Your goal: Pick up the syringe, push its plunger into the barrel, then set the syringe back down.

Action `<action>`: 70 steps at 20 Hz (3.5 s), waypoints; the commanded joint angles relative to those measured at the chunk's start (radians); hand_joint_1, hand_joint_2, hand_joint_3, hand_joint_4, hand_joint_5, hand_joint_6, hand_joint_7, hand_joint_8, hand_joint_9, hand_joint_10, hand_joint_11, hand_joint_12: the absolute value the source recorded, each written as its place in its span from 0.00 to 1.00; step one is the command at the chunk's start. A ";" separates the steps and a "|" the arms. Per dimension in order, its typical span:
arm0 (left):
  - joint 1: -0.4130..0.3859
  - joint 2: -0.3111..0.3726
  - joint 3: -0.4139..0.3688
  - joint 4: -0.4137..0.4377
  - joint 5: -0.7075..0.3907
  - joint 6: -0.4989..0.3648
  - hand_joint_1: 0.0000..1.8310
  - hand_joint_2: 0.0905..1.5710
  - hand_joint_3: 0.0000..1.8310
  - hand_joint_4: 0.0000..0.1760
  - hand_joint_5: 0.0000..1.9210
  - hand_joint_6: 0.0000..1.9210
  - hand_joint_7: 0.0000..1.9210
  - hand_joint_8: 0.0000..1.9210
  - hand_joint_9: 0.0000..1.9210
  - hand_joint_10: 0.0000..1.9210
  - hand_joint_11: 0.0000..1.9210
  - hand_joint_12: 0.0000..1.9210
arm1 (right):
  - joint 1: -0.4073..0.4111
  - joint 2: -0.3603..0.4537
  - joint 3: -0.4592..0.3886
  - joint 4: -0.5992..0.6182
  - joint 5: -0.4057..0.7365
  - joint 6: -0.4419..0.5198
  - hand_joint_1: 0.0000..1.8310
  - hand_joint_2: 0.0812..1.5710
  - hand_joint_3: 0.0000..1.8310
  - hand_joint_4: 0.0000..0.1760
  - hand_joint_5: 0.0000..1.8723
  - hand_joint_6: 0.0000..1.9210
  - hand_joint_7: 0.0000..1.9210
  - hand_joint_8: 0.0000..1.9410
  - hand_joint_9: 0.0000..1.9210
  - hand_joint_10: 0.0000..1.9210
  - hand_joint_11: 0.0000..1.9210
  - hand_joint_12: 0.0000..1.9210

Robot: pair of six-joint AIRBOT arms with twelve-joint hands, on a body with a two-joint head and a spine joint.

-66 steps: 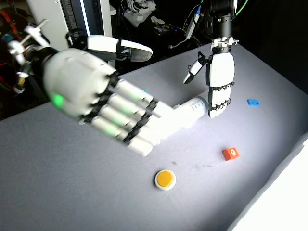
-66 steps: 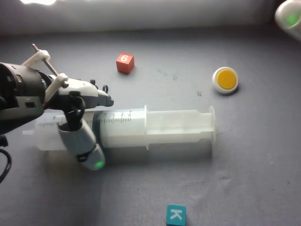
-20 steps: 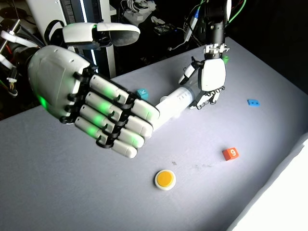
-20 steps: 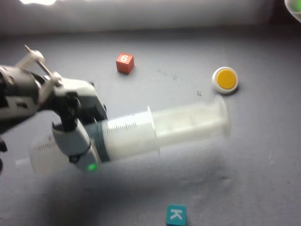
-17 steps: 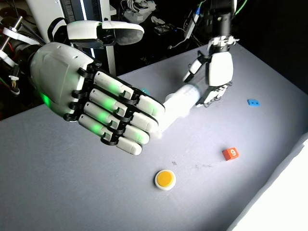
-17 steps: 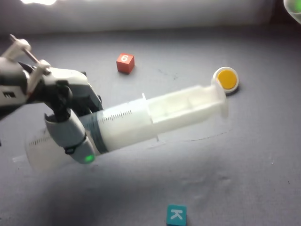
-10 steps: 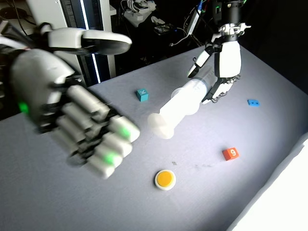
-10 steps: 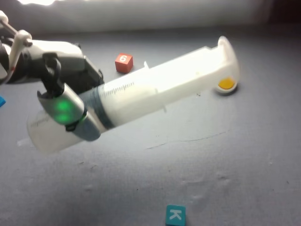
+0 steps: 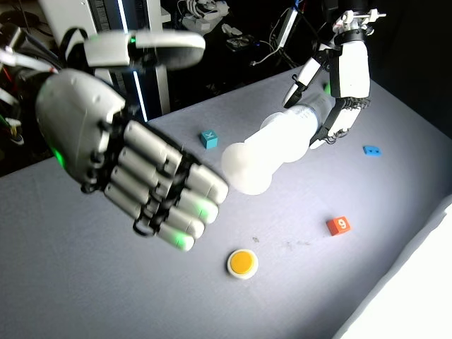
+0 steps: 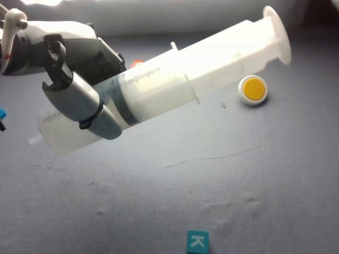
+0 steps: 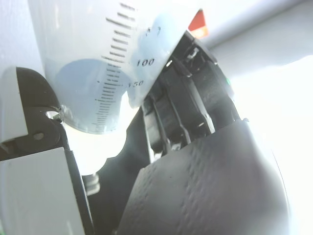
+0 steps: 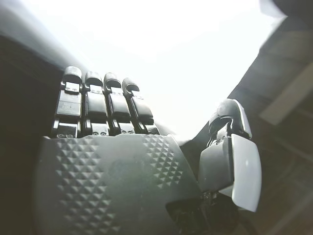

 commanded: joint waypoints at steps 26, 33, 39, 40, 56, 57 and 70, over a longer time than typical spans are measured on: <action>-0.040 0.012 -0.013 0.014 -0.083 -0.011 0.75 0.69 0.00 0.00 0.44 0.62 0.55 0.43 0.50 0.56 0.40 0.52 | 0.077 -0.251 0.002 0.027 0.109 -0.001 0.00 0.64 0.00 0.00 0.00 0.00 0.00 0.00 0.00 0.00 0.00 0.00; -0.039 0.012 -0.014 0.014 -0.082 -0.011 0.75 0.69 0.00 0.00 0.45 0.59 0.53 0.49 0.48 0.61 0.38 0.55 | 0.088 -0.287 -0.004 0.018 0.061 0.003 0.00 0.64 0.00 0.00 0.00 0.00 0.00 0.00 0.00 0.00 0.00 0.00; -0.038 0.013 -0.014 0.015 -0.082 -0.011 0.75 0.69 0.00 0.00 0.46 0.62 0.53 0.44 0.48 0.58 0.38 0.52 | 0.086 -0.328 -0.041 0.017 0.046 -0.017 0.00 0.64 0.00 0.00 0.00 0.00 0.00 0.00 0.00 0.00 0.00 0.00; -0.038 0.013 -0.015 0.017 -0.082 -0.011 0.75 0.69 0.00 0.00 0.45 0.62 0.53 0.45 0.48 0.59 0.38 0.52 | 0.086 -0.336 -0.044 0.017 0.046 -0.022 0.00 0.63 0.00 0.00 0.00 0.00 0.00 0.00 0.00 0.00 0.00 0.00; -0.035 0.013 -0.014 0.024 -0.082 -0.011 0.75 0.70 0.00 0.00 0.43 0.64 0.52 0.47 0.48 0.59 0.39 0.53 | 0.080 -0.464 -0.068 0.017 0.014 -0.074 0.00 0.64 0.00 0.00 0.00 0.00 0.00 0.00 0.00 0.00 0.00 0.00; -0.035 0.013 -0.014 0.024 -0.082 -0.011 0.75 0.70 0.00 0.00 0.43 0.64 0.52 0.48 0.48 0.59 0.38 0.53 | 0.080 -0.471 -0.070 0.017 0.008 -0.075 0.00 0.64 0.00 0.00 0.00 0.00 0.00 0.00 0.00 0.00 0.00 0.00; -0.033 0.012 -0.012 0.026 -0.081 -0.011 0.75 0.69 0.00 0.00 0.45 0.64 0.53 0.45 0.47 0.59 0.37 0.54 | 0.095 -0.568 -0.073 0.017 -0.097 -0.076 0.00 0.64 0.00 0.00 0.00 0.00 0.00 0.00 0.00 0.00 0.00 0.00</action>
